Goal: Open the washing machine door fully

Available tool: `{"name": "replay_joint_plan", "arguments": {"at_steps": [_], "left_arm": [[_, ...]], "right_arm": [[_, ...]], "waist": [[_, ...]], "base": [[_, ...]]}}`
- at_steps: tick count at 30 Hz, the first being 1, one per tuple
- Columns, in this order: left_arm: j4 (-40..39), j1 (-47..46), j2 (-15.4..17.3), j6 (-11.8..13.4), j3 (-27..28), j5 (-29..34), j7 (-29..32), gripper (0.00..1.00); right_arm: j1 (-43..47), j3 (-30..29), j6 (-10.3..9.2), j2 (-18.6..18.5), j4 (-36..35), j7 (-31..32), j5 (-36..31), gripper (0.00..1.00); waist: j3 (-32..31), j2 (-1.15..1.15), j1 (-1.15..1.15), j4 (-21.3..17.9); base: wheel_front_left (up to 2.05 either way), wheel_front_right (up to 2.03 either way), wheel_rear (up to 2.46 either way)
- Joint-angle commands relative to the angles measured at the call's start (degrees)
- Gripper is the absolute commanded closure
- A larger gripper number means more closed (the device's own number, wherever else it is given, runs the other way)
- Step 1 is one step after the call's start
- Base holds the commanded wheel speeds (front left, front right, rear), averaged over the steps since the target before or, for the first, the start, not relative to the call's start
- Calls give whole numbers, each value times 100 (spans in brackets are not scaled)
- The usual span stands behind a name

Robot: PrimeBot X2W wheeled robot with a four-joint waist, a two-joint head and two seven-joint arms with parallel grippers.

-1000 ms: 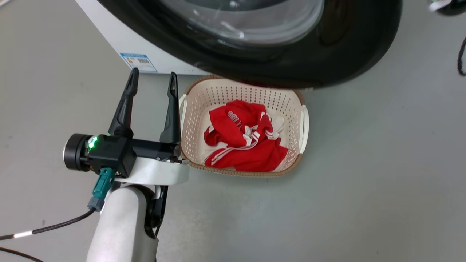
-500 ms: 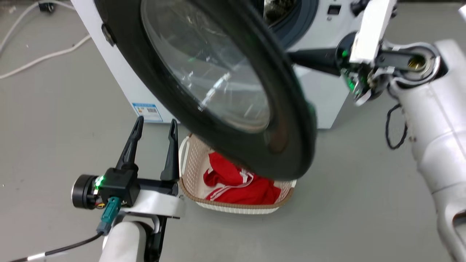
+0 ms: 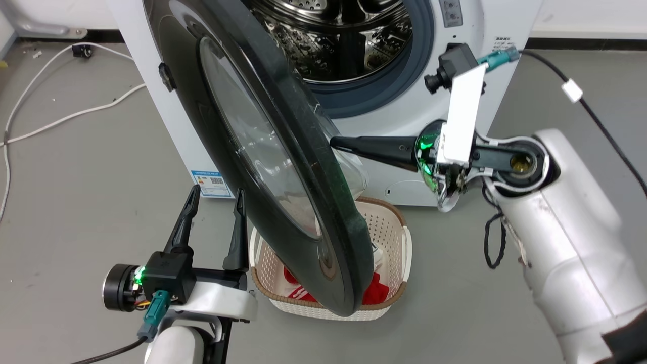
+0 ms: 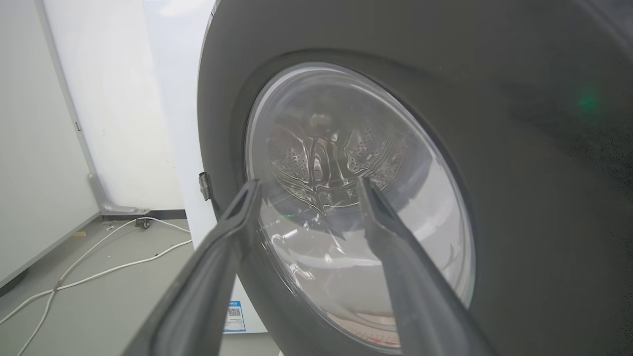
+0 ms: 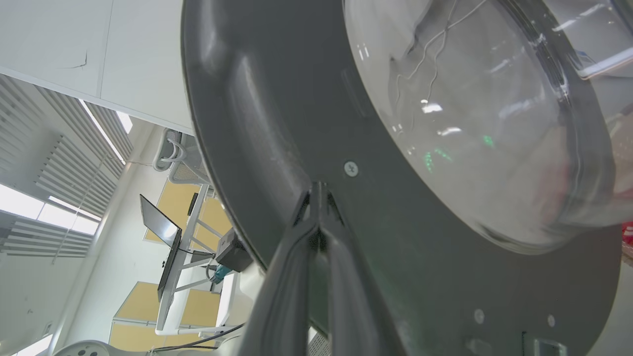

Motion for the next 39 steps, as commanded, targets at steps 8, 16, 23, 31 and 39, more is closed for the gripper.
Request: {"name": "replay_joint_plan", "arguments": {"at_steps": [8,16,23,31,39], "left_arm": [[2,165,-3,70,-19,-43,-13,0],[60,212,-3,62,30,-9,-13,0],[93,290,-3,63,107,1,-13,0],[153,325,-4,93,77,-91,-13,0],[165,311,-4,99,79,-74,-13,0]], "right_arm": [[1099,-775,0,116,-923,-1530,176,100],[2894,-1992,0,148,-2002,-3496,190,100],[4031,-2318,0,212,-2570,-4557,2,0],[4914,-2344,0,153,-2788,-6306,-1748,0],[5104,-3086,0,176,-3235,-6870,-6382,0]], "waist": [[-176,0,1,-85],[-250,0,1,-159],[-303,0,1,-241],[-396,0,1,-264],[-472,0,1,-246]], "base": [[0,0,0],[0,0,0],[0,0,0],[0,0,0],[0,0,0]]}}
